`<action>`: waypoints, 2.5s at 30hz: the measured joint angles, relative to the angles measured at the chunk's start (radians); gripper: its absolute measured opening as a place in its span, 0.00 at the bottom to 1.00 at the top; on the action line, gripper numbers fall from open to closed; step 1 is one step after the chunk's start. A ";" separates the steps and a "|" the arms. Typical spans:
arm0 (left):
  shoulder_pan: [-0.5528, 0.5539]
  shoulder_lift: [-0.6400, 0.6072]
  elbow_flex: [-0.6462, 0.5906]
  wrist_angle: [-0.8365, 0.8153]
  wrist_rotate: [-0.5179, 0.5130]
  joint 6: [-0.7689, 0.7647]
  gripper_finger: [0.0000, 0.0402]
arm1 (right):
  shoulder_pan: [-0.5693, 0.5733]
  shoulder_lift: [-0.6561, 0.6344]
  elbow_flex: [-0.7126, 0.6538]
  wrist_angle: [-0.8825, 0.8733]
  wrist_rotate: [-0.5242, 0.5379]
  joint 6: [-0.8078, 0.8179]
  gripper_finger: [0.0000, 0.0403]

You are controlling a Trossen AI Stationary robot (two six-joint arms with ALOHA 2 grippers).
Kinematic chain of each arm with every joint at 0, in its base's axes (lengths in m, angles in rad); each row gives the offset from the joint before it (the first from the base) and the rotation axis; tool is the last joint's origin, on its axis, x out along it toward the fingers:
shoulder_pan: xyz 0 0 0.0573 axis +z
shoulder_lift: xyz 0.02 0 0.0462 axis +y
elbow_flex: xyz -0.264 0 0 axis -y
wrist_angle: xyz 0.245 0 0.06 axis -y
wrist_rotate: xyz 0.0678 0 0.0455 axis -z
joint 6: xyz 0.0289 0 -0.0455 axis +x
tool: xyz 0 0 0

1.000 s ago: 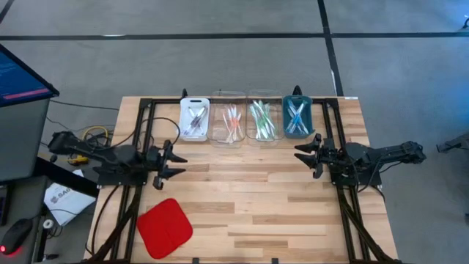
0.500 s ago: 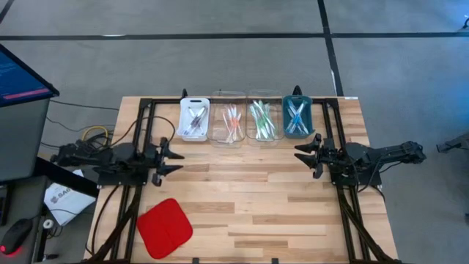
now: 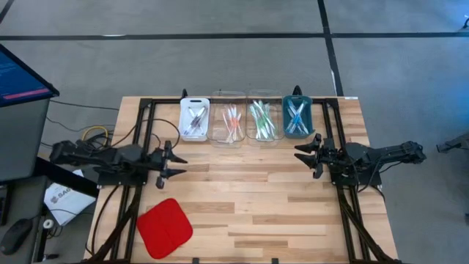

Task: Pick & Place Toothbrushes
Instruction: Return to Home Position

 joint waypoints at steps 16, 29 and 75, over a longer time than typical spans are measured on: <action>0.000 0.145 0.000 0.012 -0.003 -0.003 0.38 | 0.000 0.000 0.000 0.000 0.000 0.000 0.42; 0.000 0.158 0.000 0.024 -0.003 -0.003 0.38 | 0.000 0.000 0.000 0.000 0.000 0.000 0.42; 0.000 0.158 -0.001 0.043 -0.002 -0.003 0.38 | 0.000 0.000 0.000 0.000 0.000 0.000 0.42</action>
